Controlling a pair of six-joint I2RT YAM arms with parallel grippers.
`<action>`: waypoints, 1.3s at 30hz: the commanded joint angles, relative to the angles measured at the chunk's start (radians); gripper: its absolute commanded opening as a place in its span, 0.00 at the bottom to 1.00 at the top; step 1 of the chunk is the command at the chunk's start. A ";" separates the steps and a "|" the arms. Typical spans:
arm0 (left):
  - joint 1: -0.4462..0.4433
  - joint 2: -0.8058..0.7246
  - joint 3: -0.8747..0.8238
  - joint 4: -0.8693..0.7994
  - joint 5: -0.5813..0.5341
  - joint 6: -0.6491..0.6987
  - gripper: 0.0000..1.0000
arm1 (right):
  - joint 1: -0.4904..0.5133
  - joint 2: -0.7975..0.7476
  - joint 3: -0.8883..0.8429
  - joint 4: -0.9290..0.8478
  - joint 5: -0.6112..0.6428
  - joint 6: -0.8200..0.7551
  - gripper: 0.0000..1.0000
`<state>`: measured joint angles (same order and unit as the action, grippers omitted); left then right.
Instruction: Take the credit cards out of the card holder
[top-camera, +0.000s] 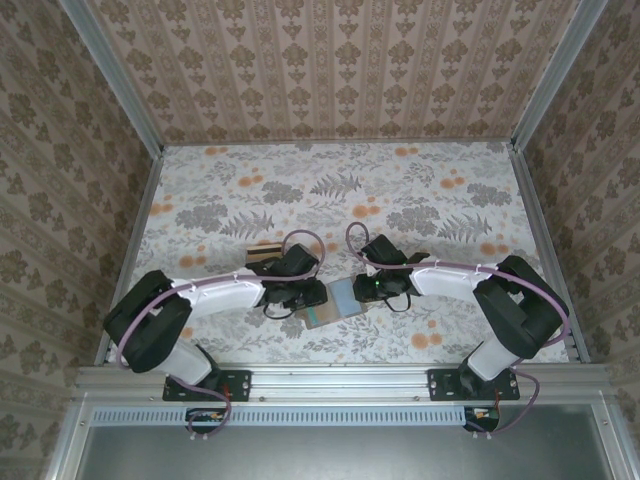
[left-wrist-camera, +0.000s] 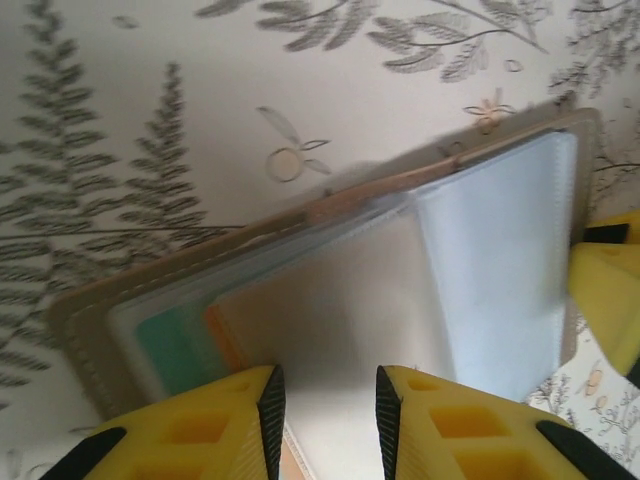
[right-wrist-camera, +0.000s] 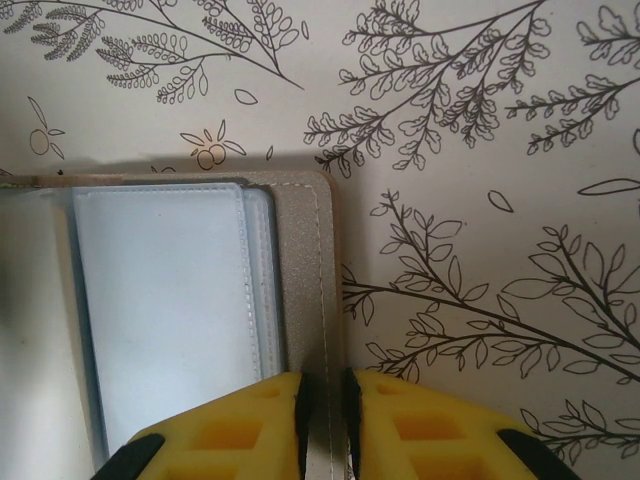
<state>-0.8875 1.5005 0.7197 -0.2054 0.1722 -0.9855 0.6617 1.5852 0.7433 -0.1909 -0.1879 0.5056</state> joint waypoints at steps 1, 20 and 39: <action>-0.012 0.015 0.029 0.018 0.033 0.047 0.33 | 0.024 0.017 -0.035 -0.016 -0.036 0.021 0.22; -0.013 0.095 0.127 0.062 0.106 0.114 0.36 | 0.024 -0.001 -0.042 -0.013 -0.033 0.031 0.23; -0.009 0.119 0.301 -0.027 0.085 0.169 0.34 | -0.011 -0.151 -0.074 -0.063 0.019 0.050 0.29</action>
<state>-0.8963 1.6550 0.9958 -0.1818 0.2817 -0.8436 0.6548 1.4609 0.6785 -0.2138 -0.1867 0.5468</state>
